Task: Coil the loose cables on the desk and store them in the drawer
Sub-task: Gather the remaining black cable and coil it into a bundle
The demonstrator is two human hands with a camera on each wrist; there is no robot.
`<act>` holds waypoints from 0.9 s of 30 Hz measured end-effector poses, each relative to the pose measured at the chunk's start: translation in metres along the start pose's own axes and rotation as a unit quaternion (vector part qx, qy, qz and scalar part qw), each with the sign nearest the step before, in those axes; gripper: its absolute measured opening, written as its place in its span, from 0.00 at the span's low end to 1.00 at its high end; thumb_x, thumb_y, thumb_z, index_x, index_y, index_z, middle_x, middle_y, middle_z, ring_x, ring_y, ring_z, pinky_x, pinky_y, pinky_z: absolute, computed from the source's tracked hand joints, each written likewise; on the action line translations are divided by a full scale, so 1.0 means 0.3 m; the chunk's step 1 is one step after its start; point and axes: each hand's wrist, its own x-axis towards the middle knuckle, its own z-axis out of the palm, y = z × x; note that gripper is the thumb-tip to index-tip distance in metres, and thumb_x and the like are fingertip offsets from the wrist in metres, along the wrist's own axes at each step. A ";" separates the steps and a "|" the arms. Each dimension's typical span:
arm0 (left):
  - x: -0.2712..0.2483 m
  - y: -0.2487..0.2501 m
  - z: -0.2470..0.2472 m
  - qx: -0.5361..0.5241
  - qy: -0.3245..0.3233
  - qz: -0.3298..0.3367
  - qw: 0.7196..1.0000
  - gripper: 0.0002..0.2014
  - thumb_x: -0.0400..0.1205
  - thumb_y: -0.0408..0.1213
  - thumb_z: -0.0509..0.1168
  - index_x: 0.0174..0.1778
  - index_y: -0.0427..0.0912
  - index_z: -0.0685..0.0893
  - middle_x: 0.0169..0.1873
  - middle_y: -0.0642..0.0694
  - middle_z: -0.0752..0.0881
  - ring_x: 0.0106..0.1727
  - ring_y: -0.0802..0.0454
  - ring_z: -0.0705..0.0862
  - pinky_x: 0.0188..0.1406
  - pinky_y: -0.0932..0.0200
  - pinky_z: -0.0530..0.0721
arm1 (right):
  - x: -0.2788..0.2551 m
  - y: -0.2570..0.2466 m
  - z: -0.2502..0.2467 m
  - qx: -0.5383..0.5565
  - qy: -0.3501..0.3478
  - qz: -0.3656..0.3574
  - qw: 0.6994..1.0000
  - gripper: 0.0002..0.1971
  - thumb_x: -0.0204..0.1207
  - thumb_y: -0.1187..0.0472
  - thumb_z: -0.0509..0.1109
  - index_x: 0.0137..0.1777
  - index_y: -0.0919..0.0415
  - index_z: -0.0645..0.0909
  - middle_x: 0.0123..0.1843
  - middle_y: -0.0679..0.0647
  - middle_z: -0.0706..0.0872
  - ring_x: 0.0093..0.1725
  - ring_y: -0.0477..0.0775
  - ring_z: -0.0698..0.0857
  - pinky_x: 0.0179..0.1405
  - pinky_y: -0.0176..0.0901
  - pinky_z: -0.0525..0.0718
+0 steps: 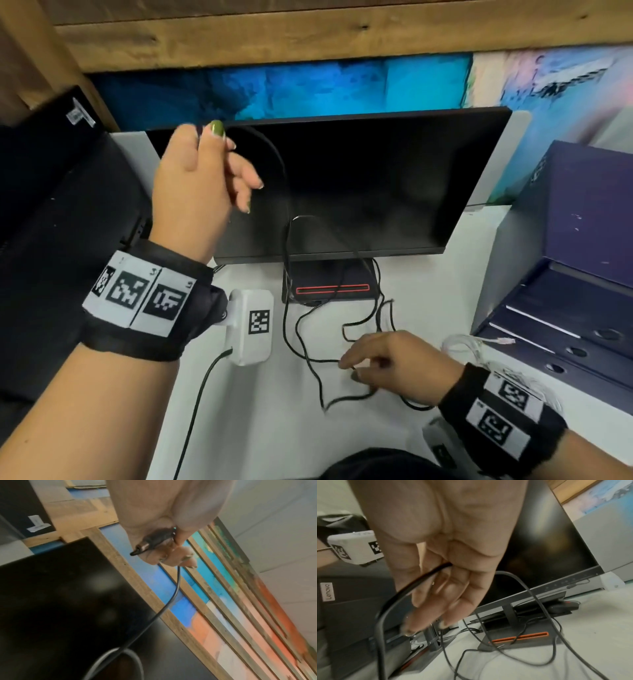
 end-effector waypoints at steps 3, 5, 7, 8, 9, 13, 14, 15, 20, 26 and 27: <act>-0.004 0.047 0.003 0.019 -0.029 0.079 0.996 0.12 0.89 0.38 0.49 0.38 0.46 0.67 0.22 0.51 0.82 0.19 0.49 0.72 0.22 0.57 0.70 | -0.026 -0.068 -0.050 0.116 -0.035 0.032 0.992 0.11 0.79 0.53 0.68 0.57 0.34 0.85 0.51 0.31 0.89 0.23 0.41 0.84 0.41 0.31 0.83; -0.015 0.058 -0.003 0.061 -0.038 0.117 0.991 0.12 0.89 0.40 0.50 0.39 0.49 0.68 0.22 0.53 0.79 0.23 0.49 0.71 0.26 0.56 0.70 | -0.037 -0.111 -0.106 0.132 0.054 0.038 0.989 0.11 0.81 0.54 0.66 0.58 0.40 0.86 0.53 0.31 0.88 0.31 0.33 0.86 0.43 0.24 0.81; -0.028 0.062 -0.007 0.074 -0.047 0.136 0.987 0.11 0.88 0.42 0.51 0.40 0.51 0.69 0.22 0.54 0.75 0.25 0.47 0.70 0.28 0.50 0.69 | -0.030 -0.128 -0.152 -0.006 0.216 0.058 0.975 0.11 0.81 0.52 0.64 0.54 0.43 0.88 0.50 0.33 0.88 0.40 0.29 0.82 0.46 0.19 0.75; -0.032 0.062 -0.010 0.068 -0.051 0.140 0.986 0.10 0.88 0.43 0.51 0.40 0.52 0.69 0.22 0.54 0.73 0.25 0.45 0.68 0.29 0.48 0.69 | -0.023 -0.137 -0.168 -0.071 0.290 0.061 0.952 0.10 0.80 0.53 0.64 0.52 0.44 0.88 0.46 0.35 0.85 0.39 0.31 0.80 0.43 0.17 0.72; -0.036 0.061 -0.012 0.063 -0.055 0.143 0.986 0.10 0.88 0.43 0.52 0.40 0.52 0.69 0.22 0.54 0.72 0.26 0.45 0.68 0.29 0.45 0.68 | -0.016 -0.148 -0.185 -0.102 0.354 0.048 0.928 0.09 0.80 0.55 0.66 0.50 0.46 0.88 0.44 0.37 0.82 0.39 0.34 0.78 0.41 0.17 0.70; -0.057 0.067 -0.012 0.070 -0.088 0.152 0.982 0.10 0.88 0.42 0.51 0.40 0.53 0.70 0.22 0.56 0.71 0.26 0.46 0.68 0.28 0.44 0.68 | 0.025 -0.192 -0.230 -0.118 0.447 -0.064 0.885 0.13 0.79 0.61 0.66 0.62 0.51 0.83 0.54 0.45 0.79 0.56 0.46 0.77 0.56 0.32 0.74; -0.063 0.070 -0.010 0.075 -0.102 0.154 0.980 0.10 0.88 0.41 0.51 0.41 0.54 0.70 0.23 0.56 0.72 0.26 0.47 0.68 0.28 0.45 0.69 | 0.041 -0.205 -0.237 -0.127 0.424 -0.088 0.892 0.17 0.81 0.61 0.65 0.68 0.50 0.80 0.59 0.45 0.79 0.61 0.46 0.75 0.63 0.37 0.72; -0.070 0.075 -0.006 0.082 -0.114 0.157 0.978 0.10 0.88 0.40 0.51 0.41 0.54 0.70 0.22 0.56 0.72 0.26 0.47 0.68 0.28 0.47 0.69 | 0.061 -0.218 -0.241 -0.130 0.388 -0.106 0.906 0.20 0.82 0.61 0.63 0.73 0.49 0.76 0.65 0.45 0.79 0.67 0.45 0.72 0.71 0.41 0.68; -0.090 0.081 0.000 0.126 -0.131 0.169 0.969 0.11 0.89 0.38 0.52 0.41 0.52 0.69 0.23 0.53 0.73 0.26 0.54 0.70 0.30 0.60 0.70 | 0.164 -0.238 -0.223 -0.144 0.204 -0.115 0.961 0.17 0.83 0.54 0.62 0.71 0.44 0.77 0.58 0.47 0.83 0.62 0.45 0.78 0.75 0.46 0.68; -0.096 0.049 -0.086 0.221 -0.083 0.121 0.964 0.10 0.87 0.41 0.55 0.45 0.40 0.75 0.27 0.53 0.74 0.29 0.60 0.71 0.31 0.66 0.70 | 0.163 -0.212 -0.258 -0.016 0.199 -0.036 0.979 0.08 0.80 0.56 0.66 0.46 0.49 0.87 0.28 0.43 0.81 0.26 0.38 0.76 0.29 0.26 0.73; -0.090 0.036 -0.109 0.251 -0.057 0.113 0.960 0.11 0.87 0.42 0.55 0.45 0.40 0.75 0.29 0.51 0.75 0.30 0.57 0.73 0.33 0.63 0.72 | 0.162 -0.204 -0.275 0.016 0.213 -0.028 0.976 0.09 0.81 0.57 0.65 0.43 0.50 0.87 0.26 0.46 0.80 0.23 0.40 0.74 0.28 0.32 0.75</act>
